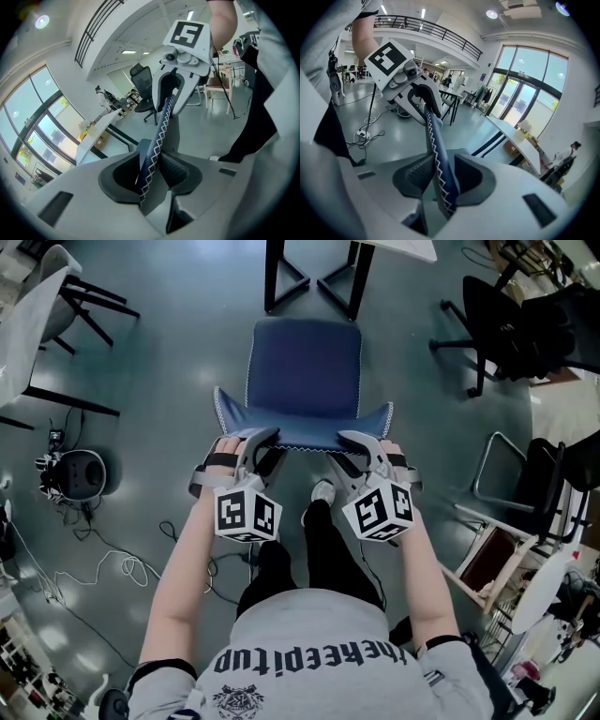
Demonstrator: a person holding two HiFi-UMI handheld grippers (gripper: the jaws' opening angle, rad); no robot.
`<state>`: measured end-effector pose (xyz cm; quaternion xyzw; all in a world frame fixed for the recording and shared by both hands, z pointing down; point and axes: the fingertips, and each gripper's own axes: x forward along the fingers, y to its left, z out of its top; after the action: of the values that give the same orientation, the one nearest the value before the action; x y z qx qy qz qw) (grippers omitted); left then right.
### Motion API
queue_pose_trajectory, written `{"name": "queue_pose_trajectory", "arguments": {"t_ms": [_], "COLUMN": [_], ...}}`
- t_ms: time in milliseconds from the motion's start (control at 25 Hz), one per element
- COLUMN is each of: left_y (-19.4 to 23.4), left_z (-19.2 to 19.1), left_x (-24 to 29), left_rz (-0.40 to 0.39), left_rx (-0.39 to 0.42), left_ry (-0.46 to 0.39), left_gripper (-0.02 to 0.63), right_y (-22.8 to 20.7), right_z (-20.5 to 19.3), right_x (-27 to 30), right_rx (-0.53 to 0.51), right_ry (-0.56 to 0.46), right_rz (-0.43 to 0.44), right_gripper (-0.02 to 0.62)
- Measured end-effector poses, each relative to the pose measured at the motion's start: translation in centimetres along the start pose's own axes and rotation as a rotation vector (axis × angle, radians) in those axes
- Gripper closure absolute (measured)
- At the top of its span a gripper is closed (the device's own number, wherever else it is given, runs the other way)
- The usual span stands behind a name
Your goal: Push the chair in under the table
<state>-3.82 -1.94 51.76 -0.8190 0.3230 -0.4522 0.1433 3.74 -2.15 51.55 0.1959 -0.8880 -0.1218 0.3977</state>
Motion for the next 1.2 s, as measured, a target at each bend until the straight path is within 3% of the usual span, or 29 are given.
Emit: {"name": "queue_pose_trajectory", "arguments": {"t_ms": [1200], "left_y": [6.9], "left_z": [1.9], "left_x": [6.8], "left_rz": [0.010], "left_rx": [-0.046], "left_ry": [0.031], "left_gripper": [0.457], "right_y": [-8.9], "right_z": [-1.4], "right_x": [3.1], "right_rx": [-0.040], "right_ry": [-0.041], "right_rz": [0.029], "right_gripper": [0.471]}}
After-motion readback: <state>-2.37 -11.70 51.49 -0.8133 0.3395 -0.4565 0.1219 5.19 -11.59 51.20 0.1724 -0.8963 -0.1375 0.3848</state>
